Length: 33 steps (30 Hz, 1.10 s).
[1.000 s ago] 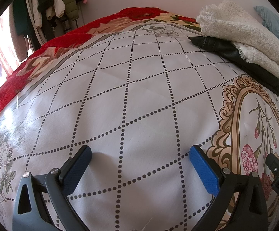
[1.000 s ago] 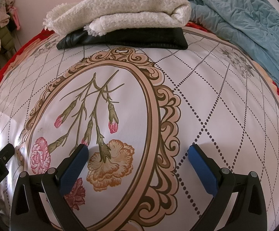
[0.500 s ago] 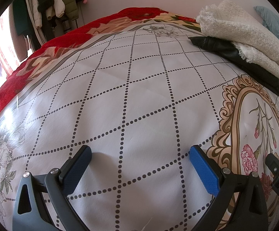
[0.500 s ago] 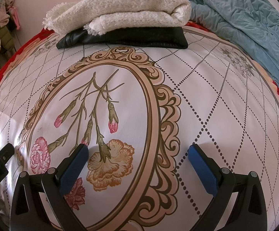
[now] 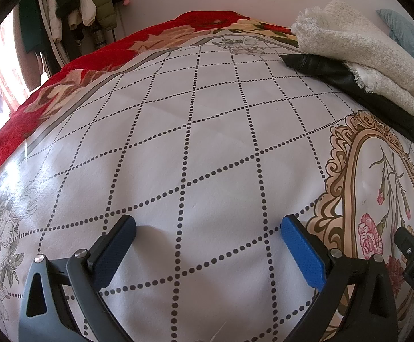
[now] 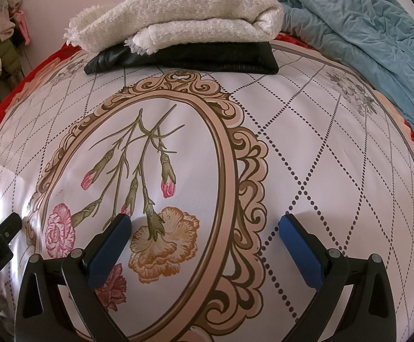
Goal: Fold large clothes
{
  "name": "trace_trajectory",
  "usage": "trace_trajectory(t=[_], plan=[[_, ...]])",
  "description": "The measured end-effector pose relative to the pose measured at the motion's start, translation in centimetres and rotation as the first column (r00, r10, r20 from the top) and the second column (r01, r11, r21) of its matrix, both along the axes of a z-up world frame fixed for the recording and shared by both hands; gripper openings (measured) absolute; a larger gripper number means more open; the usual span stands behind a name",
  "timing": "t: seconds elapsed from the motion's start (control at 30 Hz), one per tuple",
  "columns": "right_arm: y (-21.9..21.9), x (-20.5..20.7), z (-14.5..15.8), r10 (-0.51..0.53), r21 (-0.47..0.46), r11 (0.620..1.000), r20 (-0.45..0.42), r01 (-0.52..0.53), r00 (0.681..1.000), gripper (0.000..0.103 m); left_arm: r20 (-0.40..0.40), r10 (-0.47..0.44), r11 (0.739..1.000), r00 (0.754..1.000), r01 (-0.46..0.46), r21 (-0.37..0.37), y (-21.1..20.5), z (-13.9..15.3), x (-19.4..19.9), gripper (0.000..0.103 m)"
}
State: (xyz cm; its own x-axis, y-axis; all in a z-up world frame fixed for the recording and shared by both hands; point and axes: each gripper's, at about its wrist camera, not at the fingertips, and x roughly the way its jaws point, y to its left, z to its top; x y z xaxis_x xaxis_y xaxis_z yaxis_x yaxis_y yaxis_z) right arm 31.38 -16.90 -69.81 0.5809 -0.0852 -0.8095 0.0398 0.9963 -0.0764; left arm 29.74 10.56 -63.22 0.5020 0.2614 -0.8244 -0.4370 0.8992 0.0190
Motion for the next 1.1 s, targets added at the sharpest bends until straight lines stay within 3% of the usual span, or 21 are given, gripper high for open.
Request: trace_trajectory(t=[1.1], plan=[[0.16,0.52,0.17,0.007,-0.004,1.000,-0.002,-0.007,1.000,0.103,0.000,0.000,1.000,1.000,0.000,0.001,-0.01,0.00,-0.01,0.103]])
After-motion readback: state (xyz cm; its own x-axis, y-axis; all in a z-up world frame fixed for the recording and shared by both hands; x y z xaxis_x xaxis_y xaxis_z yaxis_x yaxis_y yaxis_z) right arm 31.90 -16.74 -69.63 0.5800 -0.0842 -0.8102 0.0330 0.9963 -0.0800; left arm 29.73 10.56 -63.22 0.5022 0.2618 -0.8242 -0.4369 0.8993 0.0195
